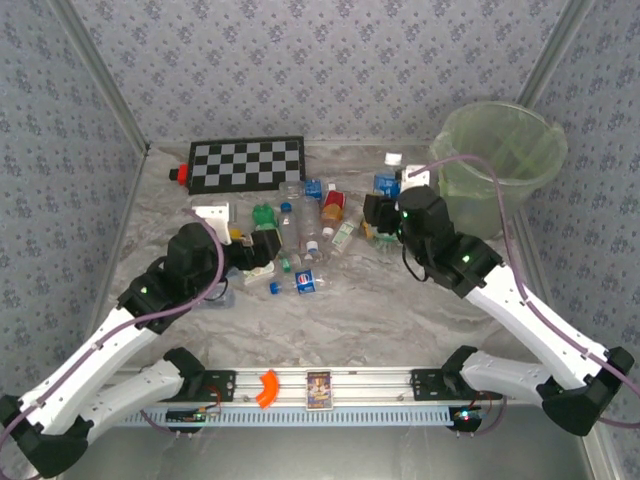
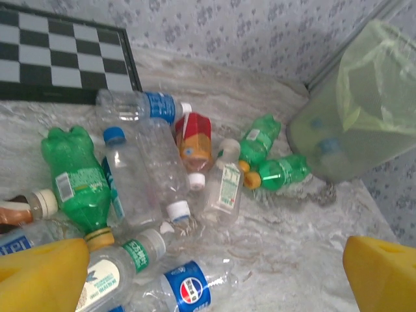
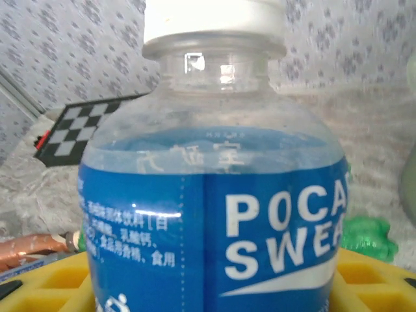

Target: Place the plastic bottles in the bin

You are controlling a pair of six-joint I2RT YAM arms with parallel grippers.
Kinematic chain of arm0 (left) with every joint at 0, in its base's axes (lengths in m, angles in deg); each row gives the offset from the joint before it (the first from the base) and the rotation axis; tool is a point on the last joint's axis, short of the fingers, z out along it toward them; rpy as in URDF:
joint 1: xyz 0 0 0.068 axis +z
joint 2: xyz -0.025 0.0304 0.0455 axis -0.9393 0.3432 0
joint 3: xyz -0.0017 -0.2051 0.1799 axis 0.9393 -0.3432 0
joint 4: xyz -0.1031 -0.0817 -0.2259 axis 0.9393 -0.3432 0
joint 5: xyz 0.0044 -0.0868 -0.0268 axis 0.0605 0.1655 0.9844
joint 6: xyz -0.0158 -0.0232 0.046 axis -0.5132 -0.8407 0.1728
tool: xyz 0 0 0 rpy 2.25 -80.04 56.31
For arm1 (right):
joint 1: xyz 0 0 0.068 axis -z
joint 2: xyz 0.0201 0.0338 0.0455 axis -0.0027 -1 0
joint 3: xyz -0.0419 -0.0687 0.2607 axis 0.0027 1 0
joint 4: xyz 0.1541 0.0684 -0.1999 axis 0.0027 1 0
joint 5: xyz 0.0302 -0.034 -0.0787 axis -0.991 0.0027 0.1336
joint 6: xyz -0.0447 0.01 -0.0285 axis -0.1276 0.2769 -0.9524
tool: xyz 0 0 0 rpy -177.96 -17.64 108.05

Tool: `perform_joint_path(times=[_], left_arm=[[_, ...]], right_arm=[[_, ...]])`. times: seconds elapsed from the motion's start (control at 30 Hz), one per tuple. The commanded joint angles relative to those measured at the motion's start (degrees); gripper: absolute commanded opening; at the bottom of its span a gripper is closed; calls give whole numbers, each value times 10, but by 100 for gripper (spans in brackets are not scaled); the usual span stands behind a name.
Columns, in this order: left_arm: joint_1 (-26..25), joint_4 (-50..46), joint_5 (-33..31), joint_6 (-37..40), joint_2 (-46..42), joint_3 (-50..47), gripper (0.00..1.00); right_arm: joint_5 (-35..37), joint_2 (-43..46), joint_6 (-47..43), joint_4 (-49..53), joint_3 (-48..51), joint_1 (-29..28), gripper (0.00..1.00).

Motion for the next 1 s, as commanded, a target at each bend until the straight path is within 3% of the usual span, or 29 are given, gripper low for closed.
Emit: perform_joint_path(times=[0.0,0.33,0.8,0.97], left_arm=[[-5,3,-35,1,-13,30,100],[-5,-41,12,21,0,88,100],[-6,8,108,8,-33,49,100],[-7,17,121,6,-42,36,100]], right_arm=[[7,-16,-54,3,-55,4,59],[-33,-56,-86,28,-154,93,59],[-156,-143,-50,117,-252,416,59],[-175,-206,-35,139,-282,477,59]])
